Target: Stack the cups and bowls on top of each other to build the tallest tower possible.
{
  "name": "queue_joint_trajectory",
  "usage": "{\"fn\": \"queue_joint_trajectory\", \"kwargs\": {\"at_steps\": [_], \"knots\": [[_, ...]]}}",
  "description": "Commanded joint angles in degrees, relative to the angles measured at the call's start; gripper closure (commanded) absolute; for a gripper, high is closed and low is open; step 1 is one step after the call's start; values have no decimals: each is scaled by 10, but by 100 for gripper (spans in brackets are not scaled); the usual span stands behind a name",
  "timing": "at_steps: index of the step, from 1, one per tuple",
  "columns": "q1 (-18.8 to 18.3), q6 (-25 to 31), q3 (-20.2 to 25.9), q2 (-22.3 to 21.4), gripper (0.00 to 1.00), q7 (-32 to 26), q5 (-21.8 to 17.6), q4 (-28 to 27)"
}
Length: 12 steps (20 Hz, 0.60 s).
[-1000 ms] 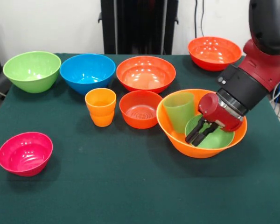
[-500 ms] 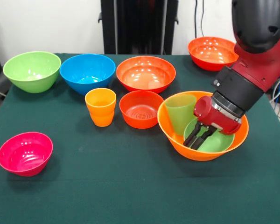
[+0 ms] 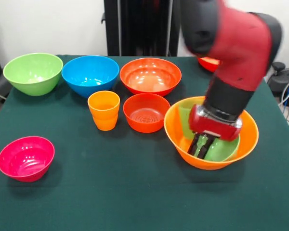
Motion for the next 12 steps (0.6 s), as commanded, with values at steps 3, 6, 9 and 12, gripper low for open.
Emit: {"fn": "queue_joint_trajectory", "kwargs": {"at_steps": [3, 6, 9, 12], "knots": [[-178, -47, 307, 41, 100, -181, 11, 201], [-200, -5, 348, 41, 100, -199, 9, 198], [-227, 20, 389, 44, 100, -218, 5, 209], [-253, 42, 415, 39, 100, -226, 1, 214]]}}
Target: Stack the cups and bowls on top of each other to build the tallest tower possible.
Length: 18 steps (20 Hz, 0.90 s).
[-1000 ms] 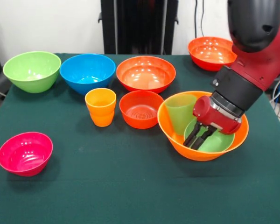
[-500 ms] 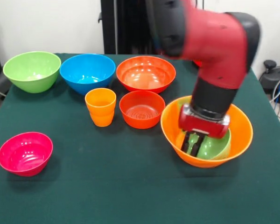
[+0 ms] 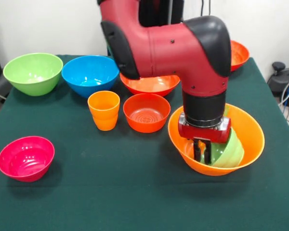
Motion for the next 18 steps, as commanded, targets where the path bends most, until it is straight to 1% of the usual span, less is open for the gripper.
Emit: {"fn": "queue_joint_trajectory", "kwargs": {"at_steps": [1, 6, 12, 16, 18], "knots": [[-29, 77, 165, 70, 100, -199, -26, 100], [-36, 109, 176, 58, 100, -196, -29, 100], [-44, 126, 186, 59, 100, -197, -35, 101], [-50, 145, 193, 44, 100, -192, -36, 114], [-64, 156, 209, 36, 100, -195, -30, 129]]}}
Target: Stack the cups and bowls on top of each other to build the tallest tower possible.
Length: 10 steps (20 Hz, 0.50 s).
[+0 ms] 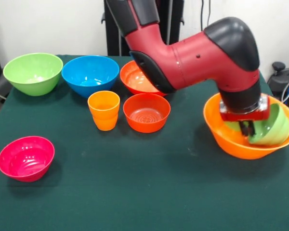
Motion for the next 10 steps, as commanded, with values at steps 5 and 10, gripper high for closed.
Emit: {"fn": "queue_joint_trajectory", "kwargs": {"at_steps": [5, 10], "knots": [[-48, 140, 102, -18, 100, -169, -8, 77], [-65, 185, 125, -32, 100, -166, -7, 74]]}}
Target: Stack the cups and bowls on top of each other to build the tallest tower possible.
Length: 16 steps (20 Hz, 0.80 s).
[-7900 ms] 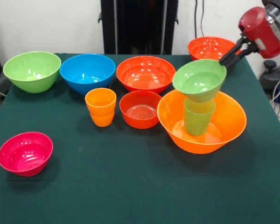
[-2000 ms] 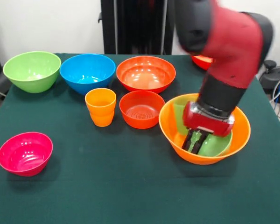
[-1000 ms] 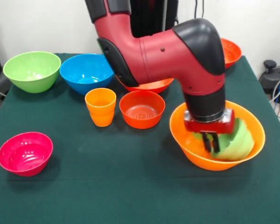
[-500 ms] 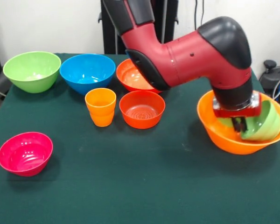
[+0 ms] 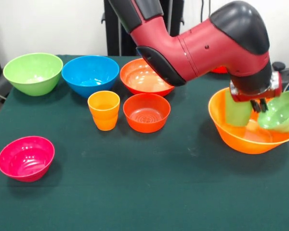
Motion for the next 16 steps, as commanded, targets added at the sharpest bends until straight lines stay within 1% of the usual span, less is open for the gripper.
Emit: {"fn": "queue_joint_trajectory", "kwargs": {"at_steps": [1, 6, 8, 10, 16], "knots": [[-28, 111, 59, -14, 100, -166, -7, 28], [-43, 145, 84, -17, 100, -166, -6, 23], [-48, 149, 91, -18, 100, -163, -9, 25], [-55, 150, 99, -24, 100, -157, -13, 37], [-58, 159, 108, -27, 100, -148, -23, 37]]}}
